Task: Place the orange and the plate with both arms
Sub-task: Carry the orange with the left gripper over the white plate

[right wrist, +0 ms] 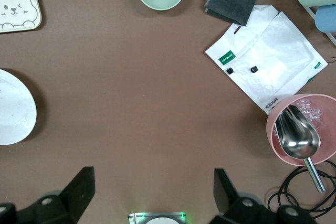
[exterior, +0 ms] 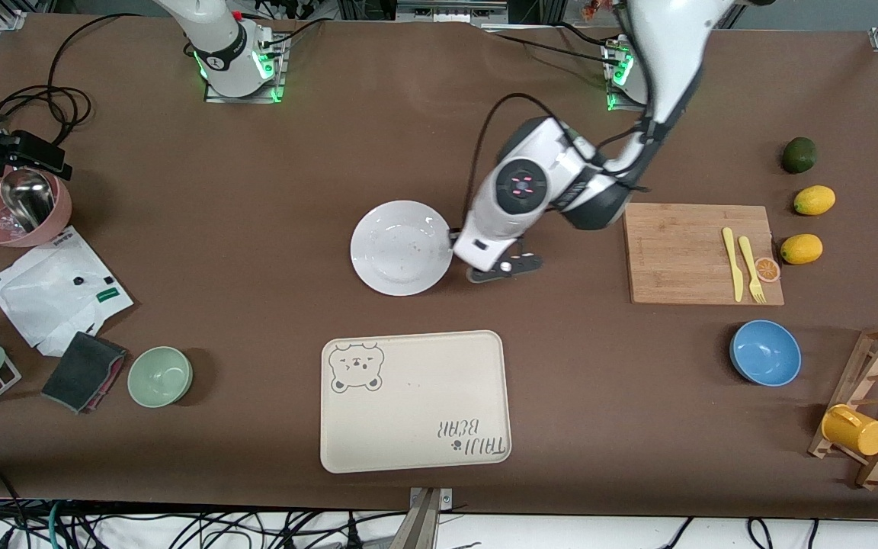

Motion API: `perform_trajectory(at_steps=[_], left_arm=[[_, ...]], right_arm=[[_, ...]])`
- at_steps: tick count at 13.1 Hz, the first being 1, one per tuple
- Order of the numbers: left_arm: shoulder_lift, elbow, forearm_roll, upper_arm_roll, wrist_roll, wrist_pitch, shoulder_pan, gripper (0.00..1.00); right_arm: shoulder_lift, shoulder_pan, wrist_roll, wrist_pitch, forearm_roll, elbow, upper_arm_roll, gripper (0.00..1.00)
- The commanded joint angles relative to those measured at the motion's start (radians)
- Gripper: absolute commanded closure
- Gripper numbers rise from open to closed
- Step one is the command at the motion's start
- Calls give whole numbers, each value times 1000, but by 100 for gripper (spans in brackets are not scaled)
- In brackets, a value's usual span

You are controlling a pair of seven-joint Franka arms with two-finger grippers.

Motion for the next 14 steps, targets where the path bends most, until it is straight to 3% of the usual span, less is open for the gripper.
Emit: perform_trajectory(at_steps=[1,4,14], left_arm=[[99,100,-14,12,-121,123,-83,78],[173,100,-7,17,-231,347,-165,78],[225,76,12,34,-230,331,-176,76]], right_arm=[[-1,-1,12,-8,2,11,3,0],[-1,-1,12,-8,2,11,3,0],[1,-1,12,-9,2,12,3,0]])
